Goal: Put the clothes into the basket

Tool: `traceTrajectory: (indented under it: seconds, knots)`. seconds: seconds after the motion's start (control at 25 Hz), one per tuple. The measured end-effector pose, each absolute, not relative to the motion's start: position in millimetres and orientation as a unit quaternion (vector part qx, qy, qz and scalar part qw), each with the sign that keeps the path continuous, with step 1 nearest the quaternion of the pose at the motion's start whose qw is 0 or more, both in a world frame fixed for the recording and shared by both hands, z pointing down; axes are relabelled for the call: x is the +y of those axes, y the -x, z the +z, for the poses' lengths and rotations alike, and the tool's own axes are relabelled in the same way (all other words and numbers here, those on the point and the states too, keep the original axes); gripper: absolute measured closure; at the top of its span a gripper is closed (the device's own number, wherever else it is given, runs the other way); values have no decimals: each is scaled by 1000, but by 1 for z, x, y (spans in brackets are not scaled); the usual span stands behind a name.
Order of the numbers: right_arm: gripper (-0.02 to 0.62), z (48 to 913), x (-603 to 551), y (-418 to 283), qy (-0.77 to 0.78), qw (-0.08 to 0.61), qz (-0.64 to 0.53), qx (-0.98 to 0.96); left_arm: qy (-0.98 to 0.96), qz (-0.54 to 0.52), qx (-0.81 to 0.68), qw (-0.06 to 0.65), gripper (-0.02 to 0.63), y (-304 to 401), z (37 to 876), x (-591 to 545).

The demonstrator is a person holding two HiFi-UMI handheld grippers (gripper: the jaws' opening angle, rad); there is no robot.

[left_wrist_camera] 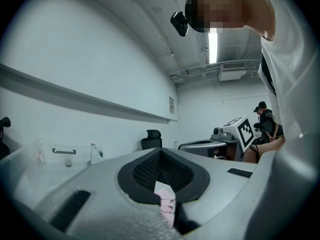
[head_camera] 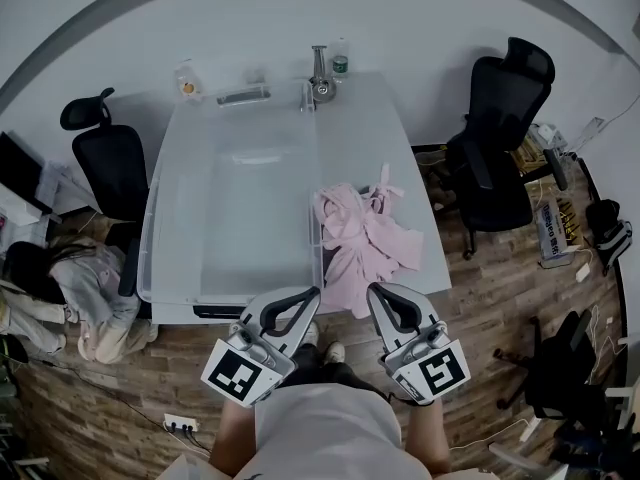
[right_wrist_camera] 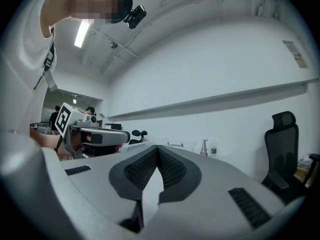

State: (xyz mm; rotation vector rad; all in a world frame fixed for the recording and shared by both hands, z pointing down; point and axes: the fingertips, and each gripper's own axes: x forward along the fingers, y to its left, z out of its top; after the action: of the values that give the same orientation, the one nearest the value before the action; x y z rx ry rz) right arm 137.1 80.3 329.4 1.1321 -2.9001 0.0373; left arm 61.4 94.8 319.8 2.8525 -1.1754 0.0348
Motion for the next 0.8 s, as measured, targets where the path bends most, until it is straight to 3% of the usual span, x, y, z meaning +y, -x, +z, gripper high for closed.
traceTrajectory:
  seconds: [0.8]
  knots:
    - [591,344,-15,-116,-413,46,23,-909,-946,11,-320,44,600,-44,330,1]
